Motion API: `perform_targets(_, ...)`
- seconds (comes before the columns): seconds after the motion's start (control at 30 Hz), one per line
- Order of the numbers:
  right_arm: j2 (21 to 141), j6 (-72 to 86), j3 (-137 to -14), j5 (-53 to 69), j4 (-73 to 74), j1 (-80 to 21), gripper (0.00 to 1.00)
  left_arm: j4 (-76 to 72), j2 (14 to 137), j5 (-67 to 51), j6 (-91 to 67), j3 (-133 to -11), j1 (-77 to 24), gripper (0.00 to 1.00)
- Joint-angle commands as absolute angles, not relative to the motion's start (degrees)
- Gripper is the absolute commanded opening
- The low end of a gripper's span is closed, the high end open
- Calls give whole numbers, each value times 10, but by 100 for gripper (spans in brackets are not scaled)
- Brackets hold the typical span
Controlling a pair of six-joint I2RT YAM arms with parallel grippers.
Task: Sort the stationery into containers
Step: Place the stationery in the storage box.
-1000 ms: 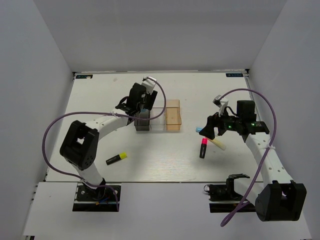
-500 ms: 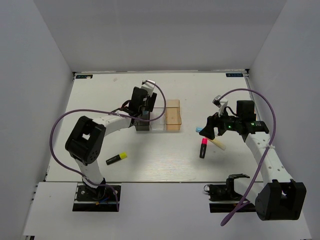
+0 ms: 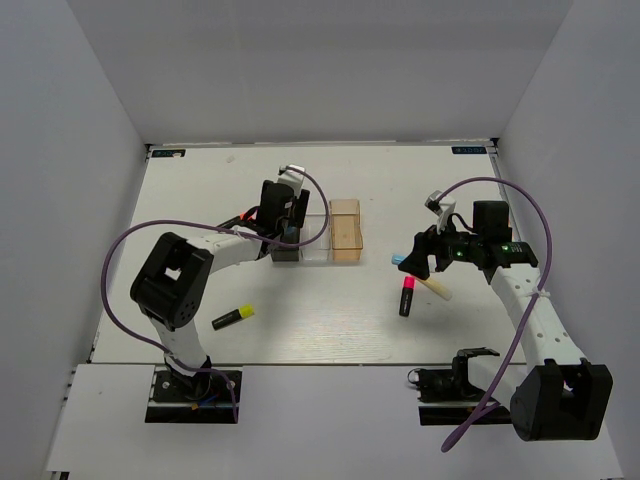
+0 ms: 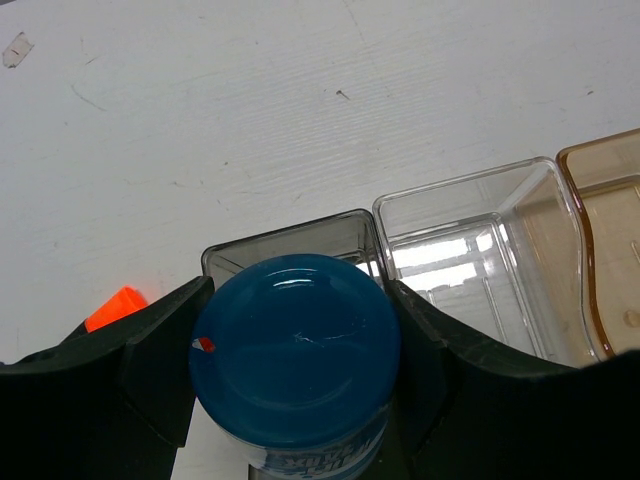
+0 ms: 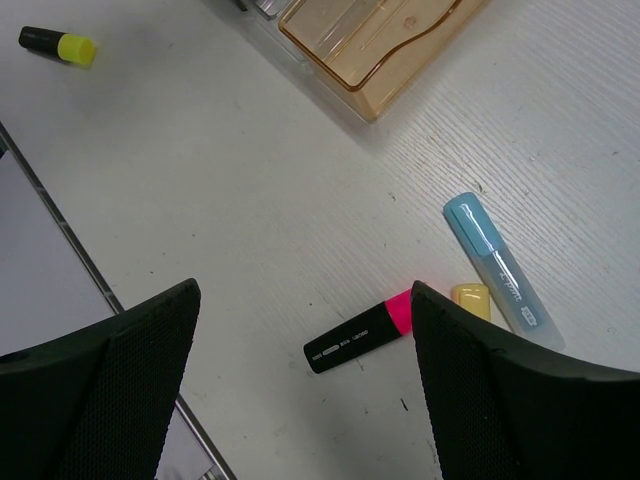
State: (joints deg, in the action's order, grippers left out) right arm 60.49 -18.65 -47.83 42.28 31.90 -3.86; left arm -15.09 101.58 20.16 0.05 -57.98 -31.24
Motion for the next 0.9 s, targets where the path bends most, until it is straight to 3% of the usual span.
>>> perform_targets(0.0,606,-196,-475,439,323,-36,87,-182,989,212,-19,-584,-311,5)
perform_targets(0.37,606,-196,-475,442,323,-37,87,-178,983,209,-37,-577,-314,5)
perform_targets(0.63,605,-197,-475,440,324,-38,87,-178,987,226,-44,-579,-318,34)
perform_targets(0.87,604,-197,-475,440,324,-35,88,-172,987,231,-55,-581,-321,41)
